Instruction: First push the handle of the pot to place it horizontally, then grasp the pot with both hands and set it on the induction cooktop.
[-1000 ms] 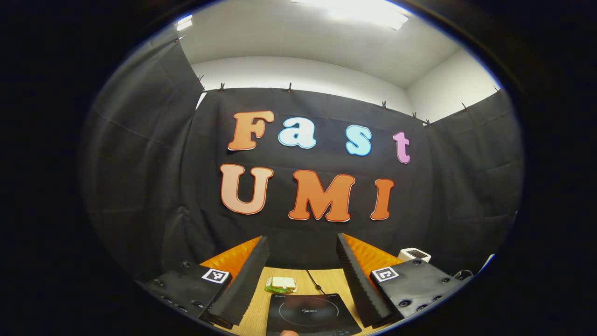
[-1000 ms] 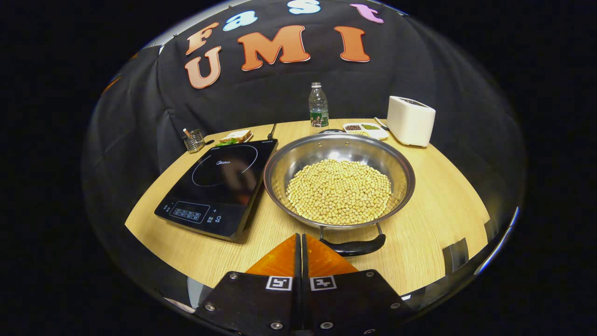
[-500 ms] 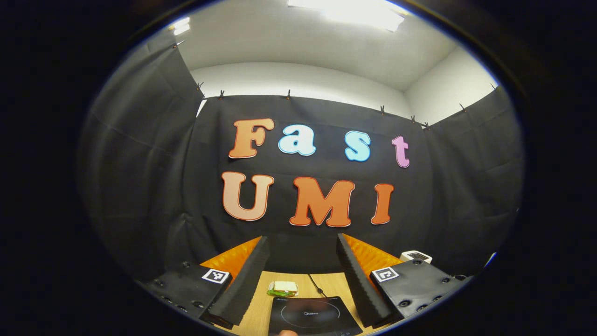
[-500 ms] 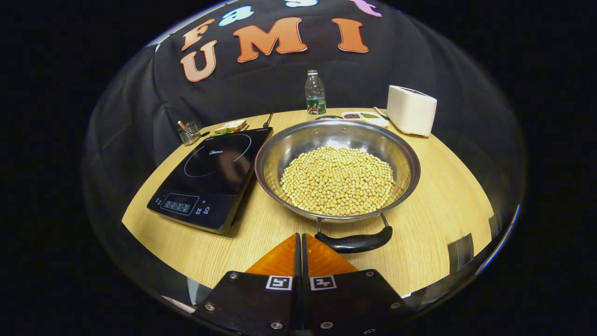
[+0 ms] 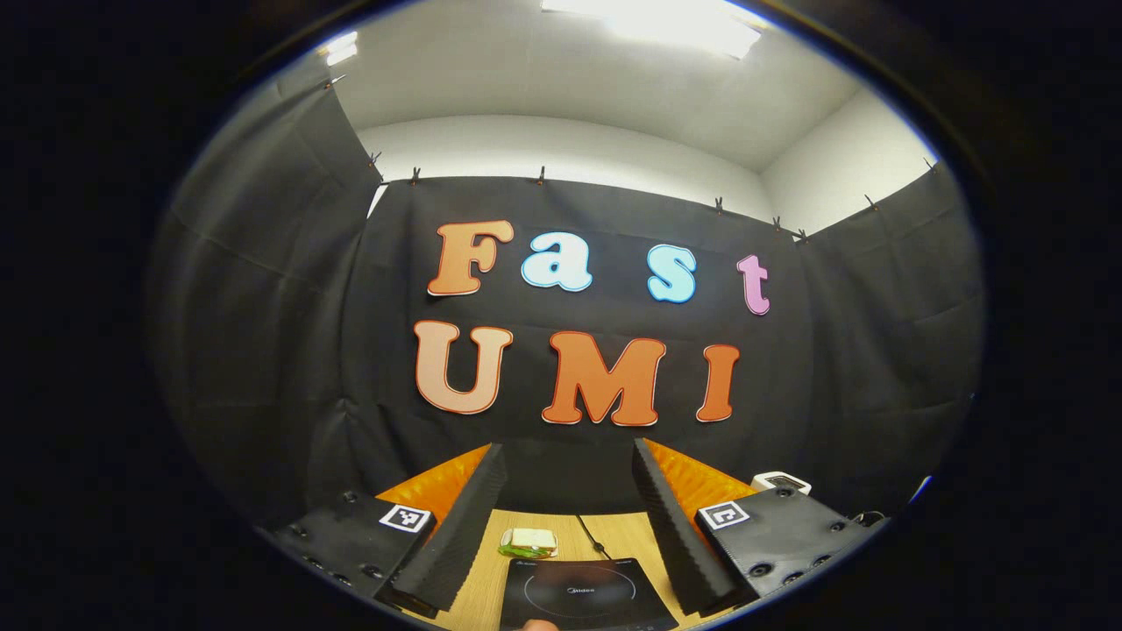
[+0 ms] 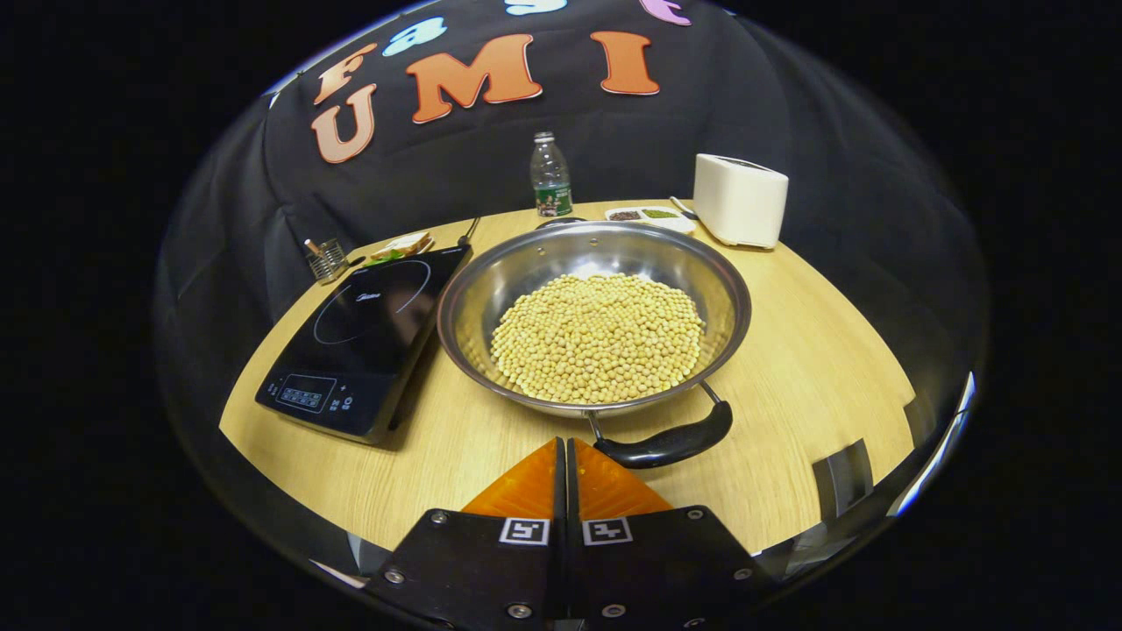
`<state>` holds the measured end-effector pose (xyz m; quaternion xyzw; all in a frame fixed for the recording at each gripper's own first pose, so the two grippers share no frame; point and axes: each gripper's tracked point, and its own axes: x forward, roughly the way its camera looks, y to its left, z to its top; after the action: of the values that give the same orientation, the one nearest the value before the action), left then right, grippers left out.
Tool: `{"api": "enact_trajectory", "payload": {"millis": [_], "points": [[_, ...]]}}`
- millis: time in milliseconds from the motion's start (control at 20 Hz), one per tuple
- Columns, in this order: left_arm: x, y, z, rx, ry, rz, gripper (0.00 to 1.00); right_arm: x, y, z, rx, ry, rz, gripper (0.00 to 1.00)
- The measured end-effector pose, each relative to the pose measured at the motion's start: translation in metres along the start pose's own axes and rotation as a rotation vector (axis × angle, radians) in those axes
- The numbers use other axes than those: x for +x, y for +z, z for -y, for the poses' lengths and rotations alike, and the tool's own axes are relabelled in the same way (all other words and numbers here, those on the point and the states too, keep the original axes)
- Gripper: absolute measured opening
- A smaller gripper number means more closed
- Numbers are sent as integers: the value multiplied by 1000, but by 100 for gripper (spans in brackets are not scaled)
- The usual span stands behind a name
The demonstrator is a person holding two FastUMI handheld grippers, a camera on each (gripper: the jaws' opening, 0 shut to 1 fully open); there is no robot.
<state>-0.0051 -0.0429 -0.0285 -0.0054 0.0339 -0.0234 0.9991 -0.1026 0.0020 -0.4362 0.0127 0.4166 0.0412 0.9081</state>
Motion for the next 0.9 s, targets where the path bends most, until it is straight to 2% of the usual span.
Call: {"api": "enact_trajectory", "payload": {"millis": [100, 300, 450, 500, 600, 900], "points": [[3, -1, 0, -1, 2, -6, 98, 2, 2, 11, 12, -16, 1, 0], [11, 0, -1, 7, 16, -1, 98, 11, 5, 31, 26, -51, -4, 0], [15, -1, 3, 9, 13, -1, 98, 20, 2, 54, 30, -108, -22, 0], [15, -2, 4, 9, 10, -3, 95, 22, 2, 59, 49, -117, -24, 0], [18, -2, 6, 11, 6, -6, 98, 22, 2, 61, 100, -97, -39, 0], [28, -3, 7, 13, 12, -5, 98, 33, 14, 86, 130, -149, -35, 0]]}}
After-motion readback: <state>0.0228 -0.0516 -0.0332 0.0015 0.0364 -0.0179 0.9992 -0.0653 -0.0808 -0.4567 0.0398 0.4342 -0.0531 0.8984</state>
